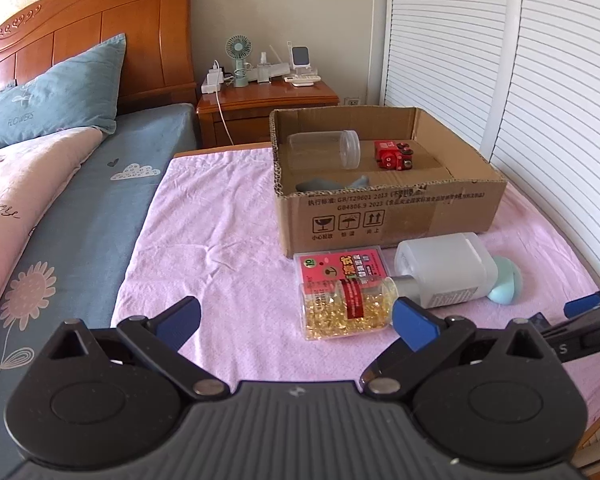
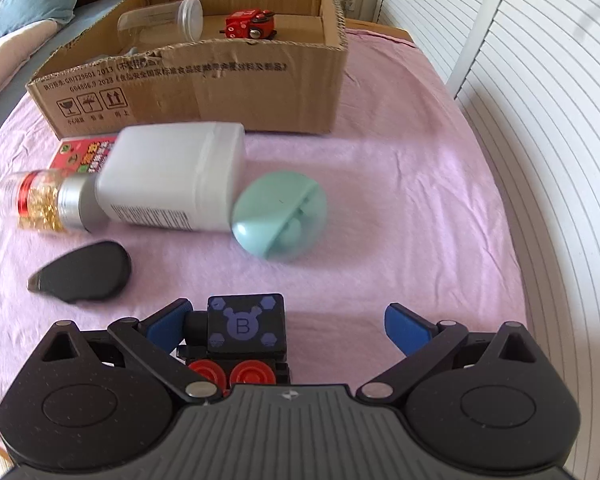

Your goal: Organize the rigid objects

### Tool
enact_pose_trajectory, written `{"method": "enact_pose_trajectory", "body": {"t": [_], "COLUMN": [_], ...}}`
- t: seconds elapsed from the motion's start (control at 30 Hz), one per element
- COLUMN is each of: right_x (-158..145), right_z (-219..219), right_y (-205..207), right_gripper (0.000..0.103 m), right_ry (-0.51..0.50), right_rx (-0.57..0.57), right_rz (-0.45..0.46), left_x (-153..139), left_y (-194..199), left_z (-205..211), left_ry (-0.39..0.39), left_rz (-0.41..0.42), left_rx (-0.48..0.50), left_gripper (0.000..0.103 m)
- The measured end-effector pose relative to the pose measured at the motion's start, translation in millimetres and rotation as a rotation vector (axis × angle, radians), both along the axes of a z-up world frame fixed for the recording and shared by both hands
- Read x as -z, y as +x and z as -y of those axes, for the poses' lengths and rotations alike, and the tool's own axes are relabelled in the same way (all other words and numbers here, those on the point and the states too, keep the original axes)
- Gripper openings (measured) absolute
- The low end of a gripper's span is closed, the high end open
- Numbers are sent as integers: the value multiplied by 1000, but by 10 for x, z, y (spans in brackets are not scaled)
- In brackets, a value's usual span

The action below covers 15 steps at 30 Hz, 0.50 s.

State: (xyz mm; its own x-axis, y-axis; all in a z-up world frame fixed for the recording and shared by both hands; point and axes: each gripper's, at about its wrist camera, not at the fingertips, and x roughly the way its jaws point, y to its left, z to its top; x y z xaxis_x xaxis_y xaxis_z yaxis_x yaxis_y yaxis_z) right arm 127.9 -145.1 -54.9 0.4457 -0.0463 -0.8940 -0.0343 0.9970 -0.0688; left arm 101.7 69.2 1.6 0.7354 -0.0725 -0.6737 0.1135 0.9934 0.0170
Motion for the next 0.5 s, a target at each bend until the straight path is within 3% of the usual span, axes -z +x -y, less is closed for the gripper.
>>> {"method": "enact_pose_trajectory", "body": {"t": [0.23,0.4,0.5], "right_x": [-31,-67,-20], "right_z": [246,303,224], "right_y": [-222,-375,-437], "right_gripper": [103,103,103], "right_ry": [2,86,25], "right_rx": [-7,-70,-115], "right_rz": [-20,-60,-79], "left_x": [16,18,22], "left_y": [-26,-28,-27], "left_z": [64,80,97], "left_ry": [7,-4,-4], "left_rz": [-10,-16,-19], "left_rx": [17,23,29], "left_gripper": [102,102,102]}}
